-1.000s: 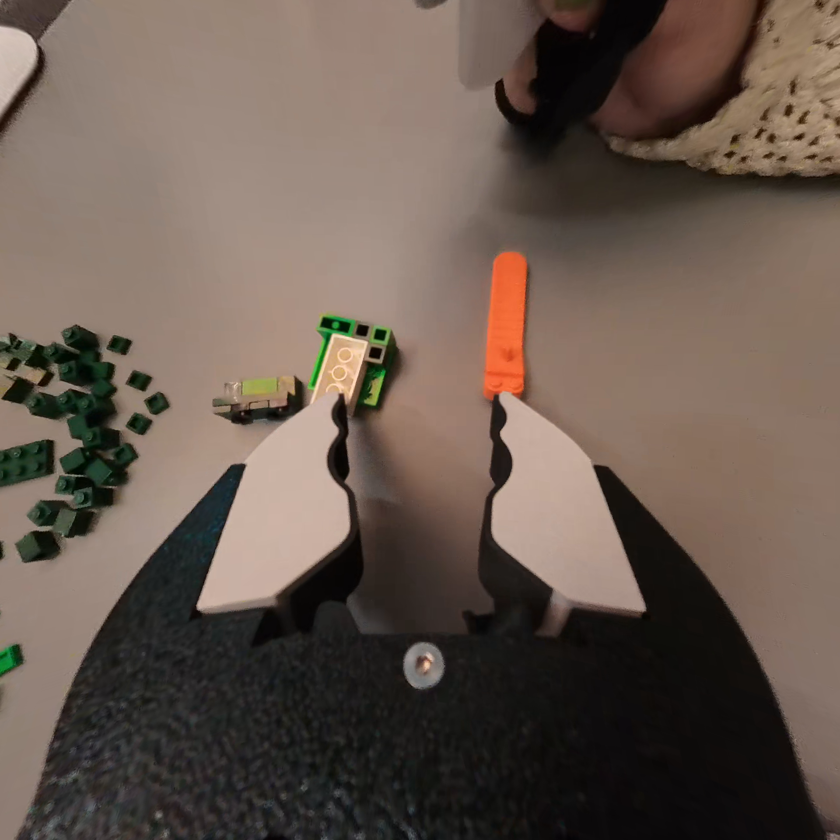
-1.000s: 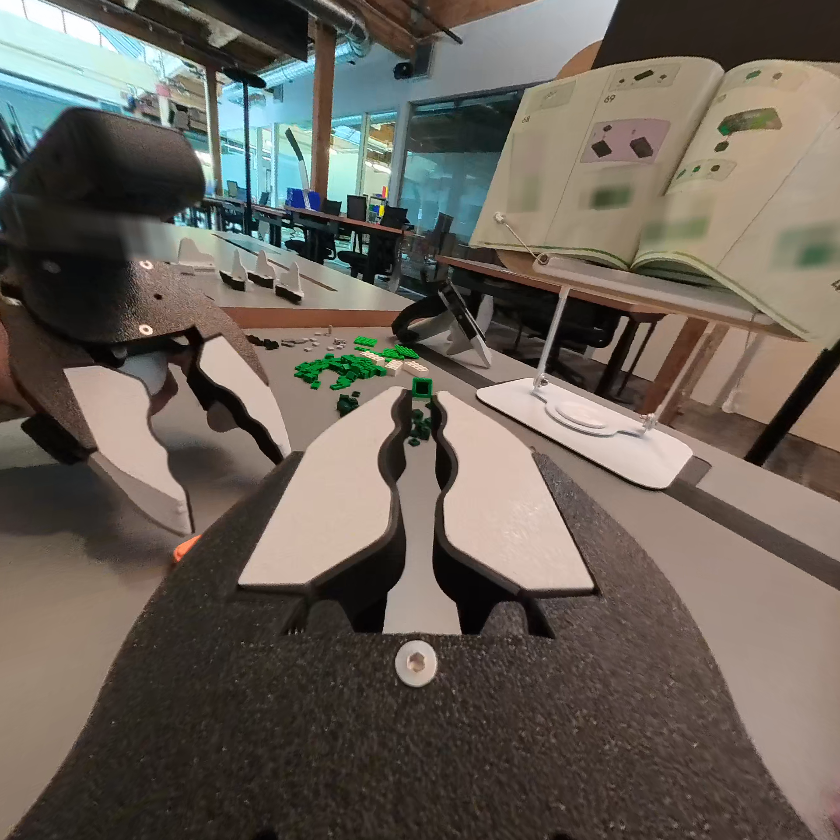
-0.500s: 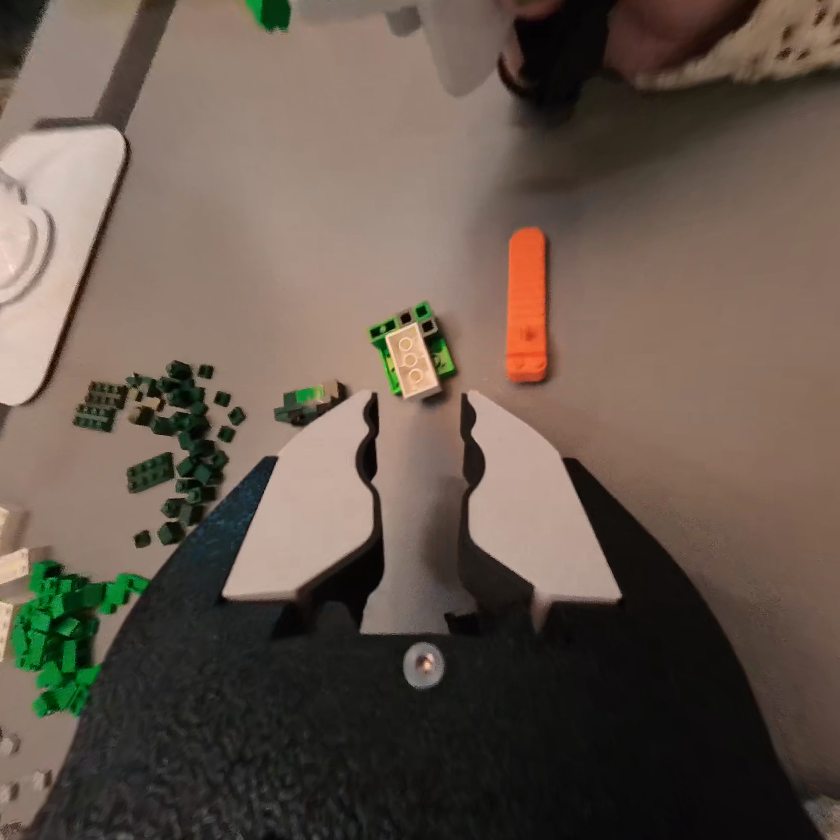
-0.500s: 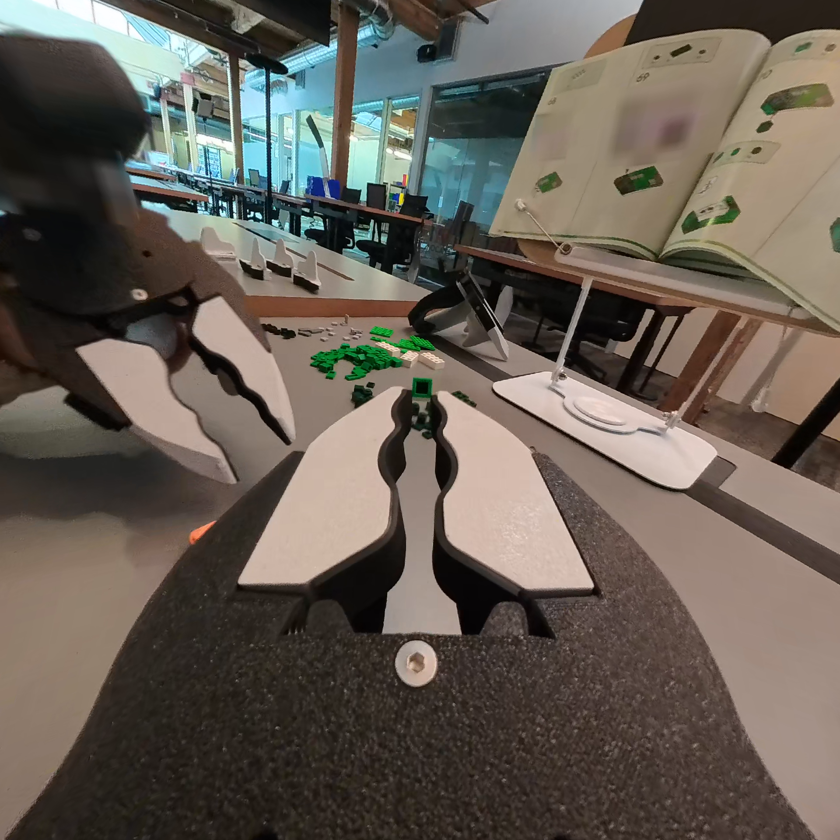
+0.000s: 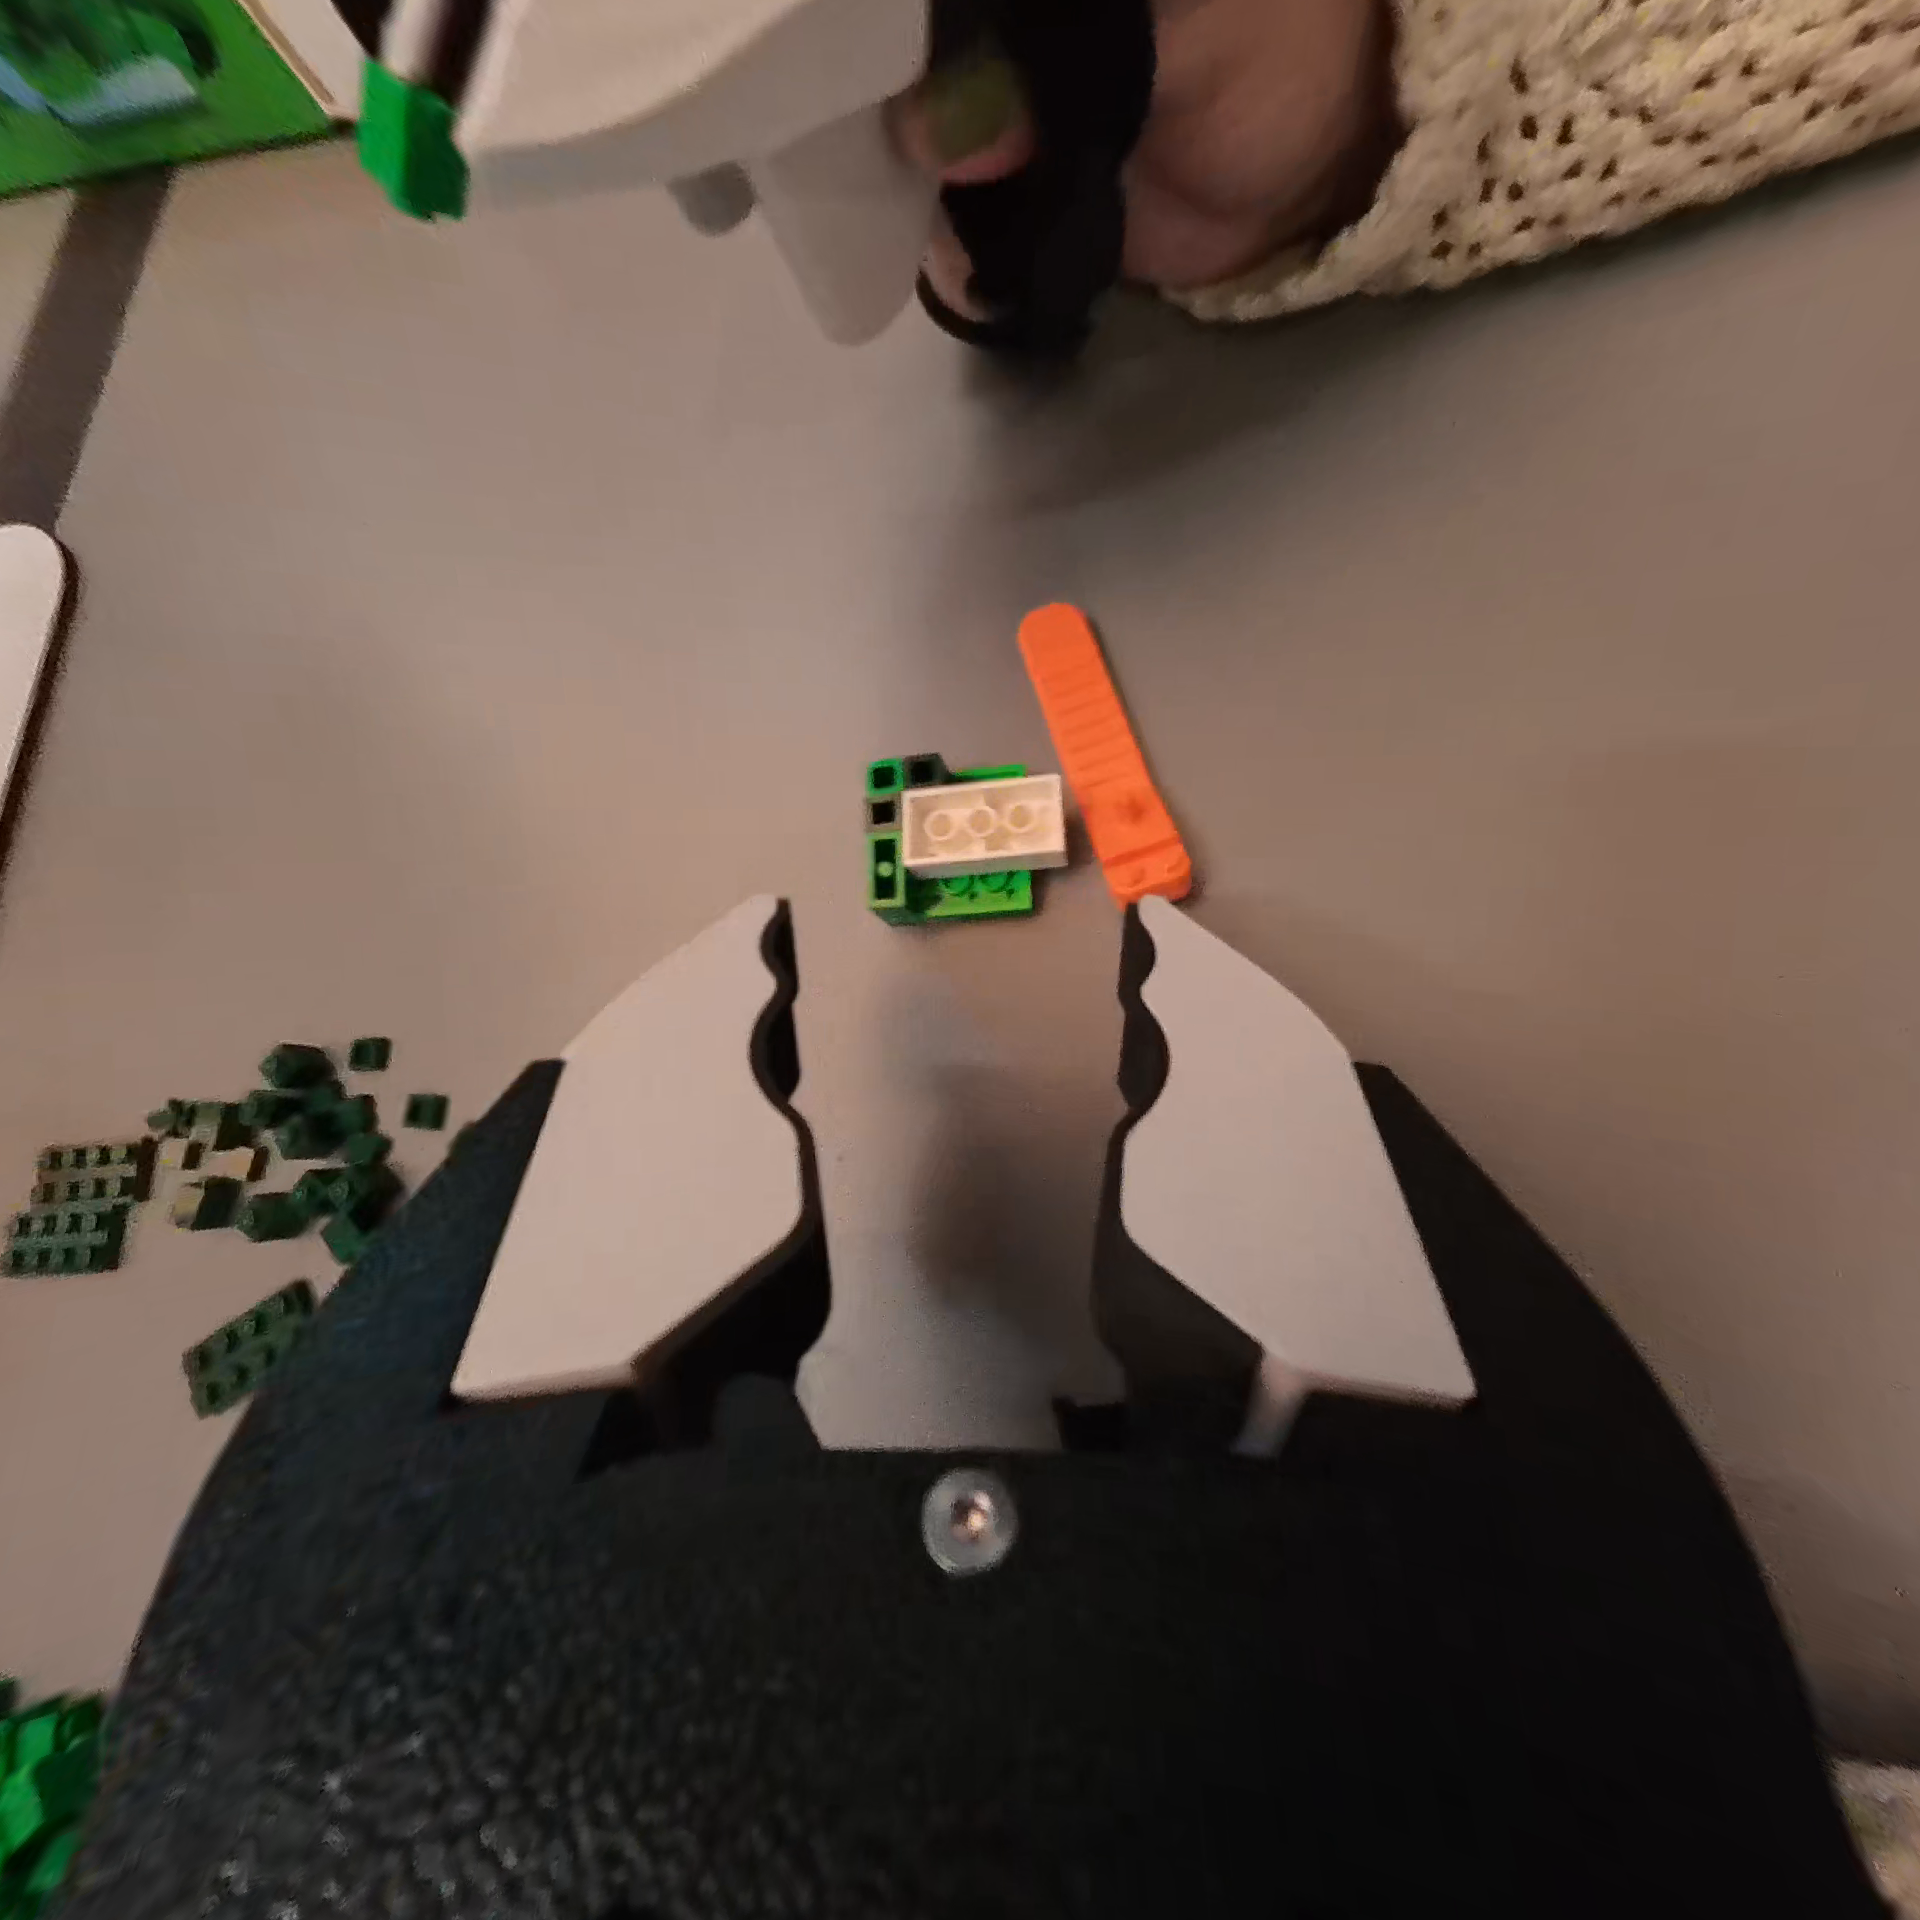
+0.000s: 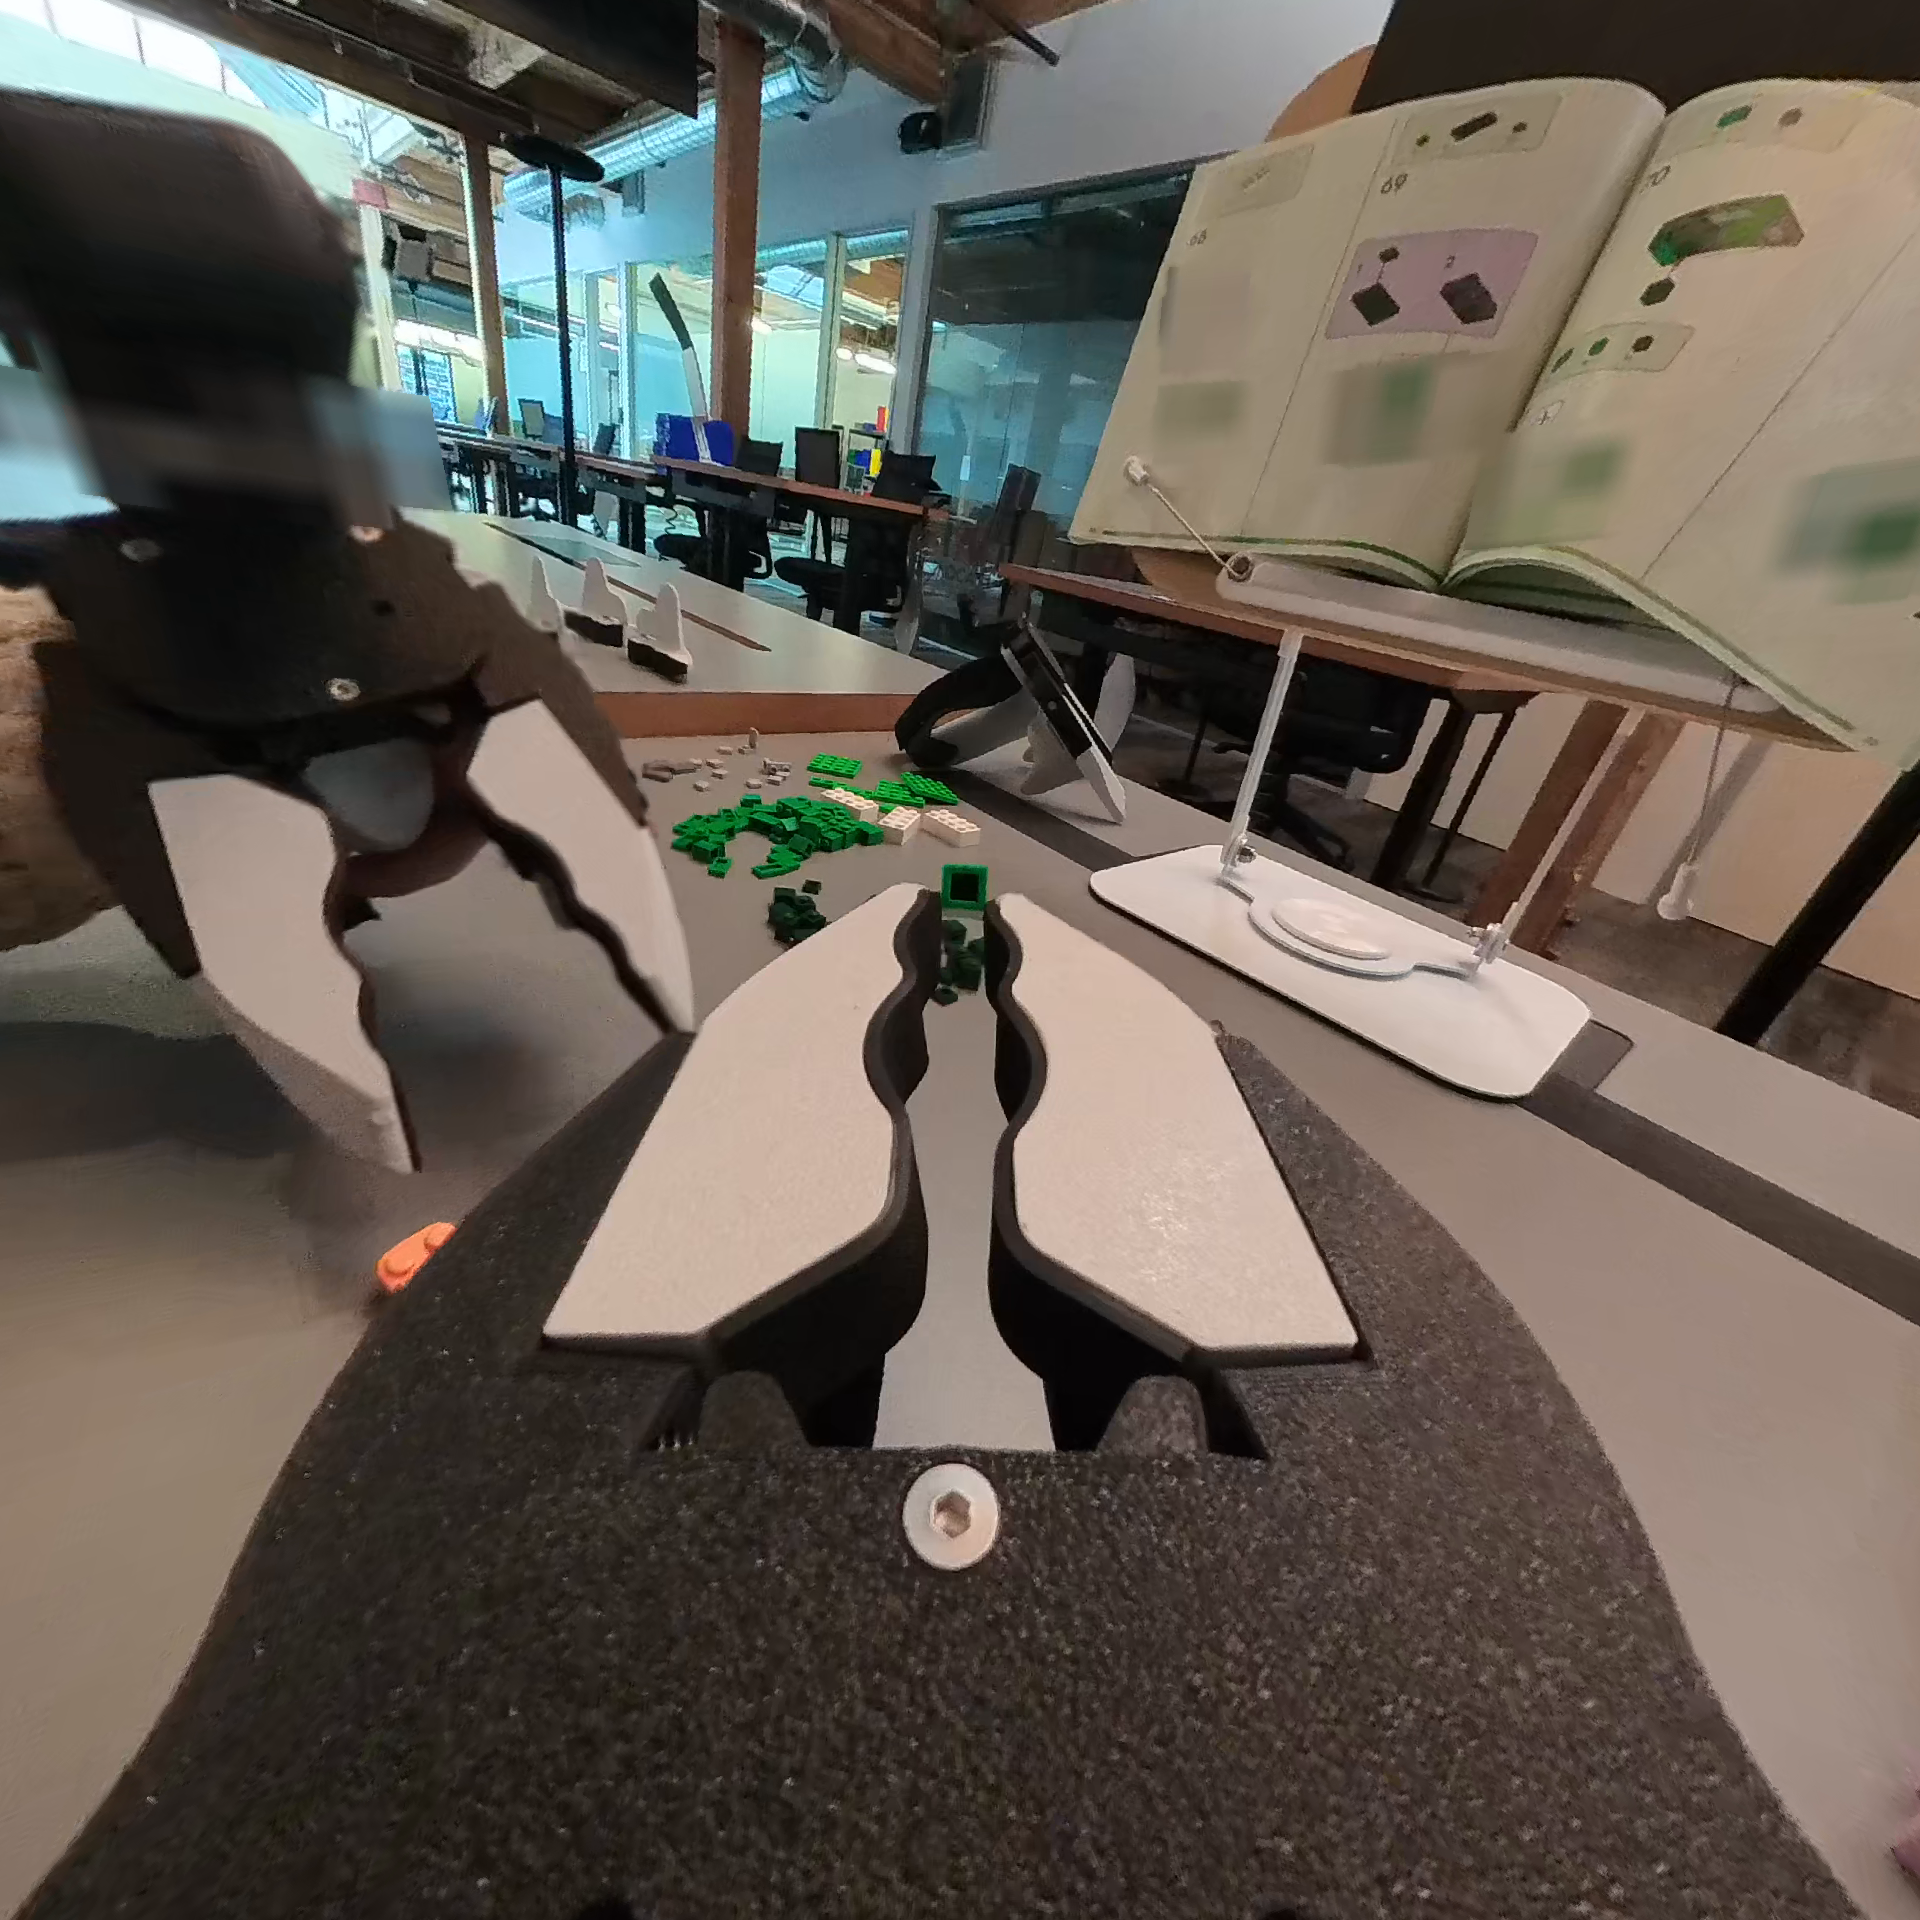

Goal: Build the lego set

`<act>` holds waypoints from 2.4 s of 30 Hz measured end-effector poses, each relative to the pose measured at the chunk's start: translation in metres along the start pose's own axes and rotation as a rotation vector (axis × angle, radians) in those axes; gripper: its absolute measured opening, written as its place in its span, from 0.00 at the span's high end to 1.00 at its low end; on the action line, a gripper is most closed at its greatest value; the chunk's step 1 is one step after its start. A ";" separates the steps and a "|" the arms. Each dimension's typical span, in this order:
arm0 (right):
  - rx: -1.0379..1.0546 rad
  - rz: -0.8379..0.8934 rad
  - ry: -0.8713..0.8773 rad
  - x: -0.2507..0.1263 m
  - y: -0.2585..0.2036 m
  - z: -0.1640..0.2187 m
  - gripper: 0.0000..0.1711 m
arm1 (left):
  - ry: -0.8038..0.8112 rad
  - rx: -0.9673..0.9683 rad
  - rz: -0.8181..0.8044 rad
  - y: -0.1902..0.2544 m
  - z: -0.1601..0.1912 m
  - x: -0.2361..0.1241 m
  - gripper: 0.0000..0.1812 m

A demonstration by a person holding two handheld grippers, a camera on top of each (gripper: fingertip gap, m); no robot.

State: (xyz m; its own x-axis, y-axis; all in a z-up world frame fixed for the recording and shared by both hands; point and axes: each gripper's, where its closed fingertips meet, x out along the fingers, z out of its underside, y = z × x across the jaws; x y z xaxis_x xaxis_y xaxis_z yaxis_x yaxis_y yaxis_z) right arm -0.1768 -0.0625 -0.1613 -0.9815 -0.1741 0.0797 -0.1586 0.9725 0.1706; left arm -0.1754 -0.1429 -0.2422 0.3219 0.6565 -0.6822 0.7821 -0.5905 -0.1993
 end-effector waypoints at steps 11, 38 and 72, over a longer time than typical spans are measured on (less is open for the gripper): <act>-0.021 -0.025 -0.034 0.004 -0.001 0.006 0.96 | 0.050 -0.112 0.087 -0.002 0.008 0.014 0.68; -0.016 -0.134 -0.049 0.004 -0.016 0.008 0.96 | 0.051 -0.168 0.061 -0.002 -0.001 0.039 0.75; -0.356 -0.684 -0.839 -0.051 -0.058 0.000 0.96 | 0.611 -0.219 0.032 0.012 -0.082 0.005 0.75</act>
State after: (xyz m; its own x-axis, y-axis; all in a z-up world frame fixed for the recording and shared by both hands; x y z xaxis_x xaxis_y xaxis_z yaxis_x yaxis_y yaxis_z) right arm -0.1179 -0.1100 -0.1751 -0.4842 -0.3626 -0.7963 -0.7803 0.5906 0.2055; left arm -0.1206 -0.1076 -0.1902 0.5420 0.8270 -0.1490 0.8369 -0.5473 0.0066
